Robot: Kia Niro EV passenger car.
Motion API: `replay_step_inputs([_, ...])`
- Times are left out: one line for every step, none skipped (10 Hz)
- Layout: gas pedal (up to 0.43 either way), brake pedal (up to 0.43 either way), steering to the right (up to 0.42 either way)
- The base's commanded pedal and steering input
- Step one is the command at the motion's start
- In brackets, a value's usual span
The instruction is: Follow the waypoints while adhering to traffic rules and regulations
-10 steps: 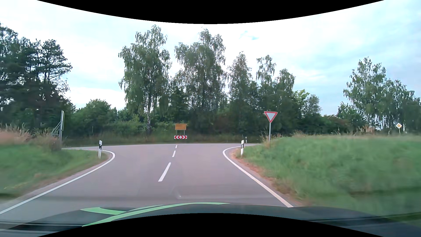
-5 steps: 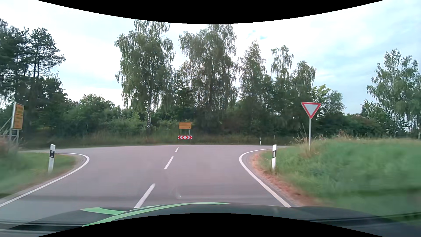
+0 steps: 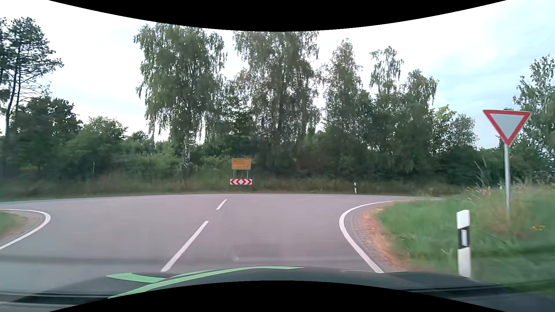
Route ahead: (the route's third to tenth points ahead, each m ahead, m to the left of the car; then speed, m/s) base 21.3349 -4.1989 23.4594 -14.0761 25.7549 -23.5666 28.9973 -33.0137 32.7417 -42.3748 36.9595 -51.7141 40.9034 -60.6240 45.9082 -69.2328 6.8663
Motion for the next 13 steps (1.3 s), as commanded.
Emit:
replay_step_inputs([0.000,0.220,0.019])
replay_step_inputs([0.000,0.213,0.028])
replay_step_inputs([0.000,0.207,0.039])
replay_step_inputs([0.000,0.207,0.053])
replay_step_inputs([0.000,0.213,0.067])
replay_step_inputs([0.000,0.207,0.087])
replay_step_inputs([0.000,0.201,0.105])
replay_step_inputs([0.000,0.201,0.118])
replay_step_inputs([0.000,0.201,0.130])
replay_step_inputs([0.000,0.201,0.142])
replay_step_inputs([0.000,0.201,0.153])
replay_step_inputs([0.000,0.195,0.164])
replay_step_inputs([0.000,0.189,0.176])
